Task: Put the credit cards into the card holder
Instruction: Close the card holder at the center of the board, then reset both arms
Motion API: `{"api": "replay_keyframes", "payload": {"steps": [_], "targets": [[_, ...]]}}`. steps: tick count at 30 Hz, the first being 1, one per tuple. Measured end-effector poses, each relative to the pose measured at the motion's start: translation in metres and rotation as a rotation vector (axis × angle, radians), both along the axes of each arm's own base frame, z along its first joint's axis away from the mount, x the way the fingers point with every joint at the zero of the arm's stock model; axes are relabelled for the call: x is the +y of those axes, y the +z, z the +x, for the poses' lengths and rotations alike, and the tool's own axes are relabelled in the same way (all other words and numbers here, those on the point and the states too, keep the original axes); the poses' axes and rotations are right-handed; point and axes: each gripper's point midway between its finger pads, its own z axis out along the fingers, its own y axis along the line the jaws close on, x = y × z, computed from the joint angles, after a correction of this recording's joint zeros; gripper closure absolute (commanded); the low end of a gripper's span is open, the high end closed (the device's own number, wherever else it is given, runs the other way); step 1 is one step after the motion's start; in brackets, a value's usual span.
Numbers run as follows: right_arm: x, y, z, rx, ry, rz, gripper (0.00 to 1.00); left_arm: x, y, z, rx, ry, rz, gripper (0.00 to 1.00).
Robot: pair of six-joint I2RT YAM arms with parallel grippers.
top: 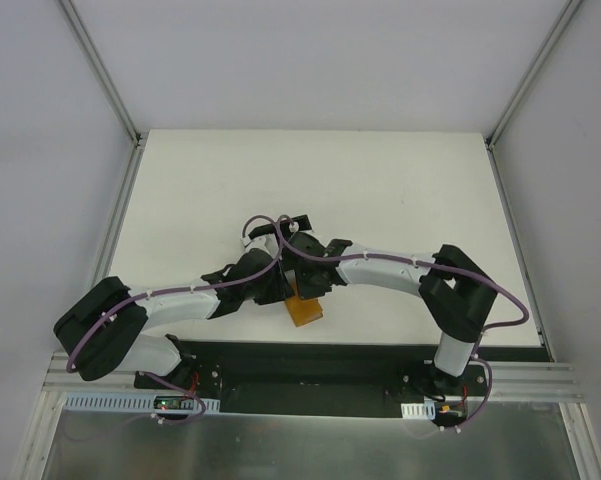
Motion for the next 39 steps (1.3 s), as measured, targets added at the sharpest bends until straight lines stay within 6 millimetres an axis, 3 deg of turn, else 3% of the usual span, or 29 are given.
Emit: {"api": "replay_keyframes", "payload": {"steps": [4,7,12,18,24,26,30,34,39], "targets": [[0.000,0.001,0.000,-0.002,0.000,0.021,0.87,0.000,0.001,0.000,-0.006,-0.004,0.000,0.54],[0.003,0.007,0.002,-0.030,0.009,0.069,0.85,0.000,0.003,0.000,-0.019,-0.013,-0.002,0.41],[0.006,0.014,0.007,-0.101,0.064,0.127,0.67,0.011,0.012,0.000,-0.070,-0.019,0.041,0.25],[0.008,0.024,0.033,-0.208,0.108,0.146,0.52,0.025,0.040,0.016,-0.158,0.005,0.110,0.19],[-0.003,0.066,0.050,-0.331,0.114,0.219,0.40,0.043,0.070,0.029,-0.243,0.050,0.125,0.01],[-0.010,0.084,0.049,-0.376,0.111,0.257,0.32,0.052,0.075,0.029,-0.255,0.067,0.137,0.01],[-0.038,0.107,0.045,-0.465,0.054,0.291,0.22,0.075,0.084,0.029,-0.276,0.129,0.173,0.01],[-0.092,0.108,0.051,-0.531,-0.075,0.253,0.02,0.109,0.089,0.033,-0.275,0.233,0.212,0.01],[-0.161,0.110,0.064,-0.599,-0.275,0.183,0.04,0.173,0.107,0.049,-0.300,0.463,0.213,0.01]]}}
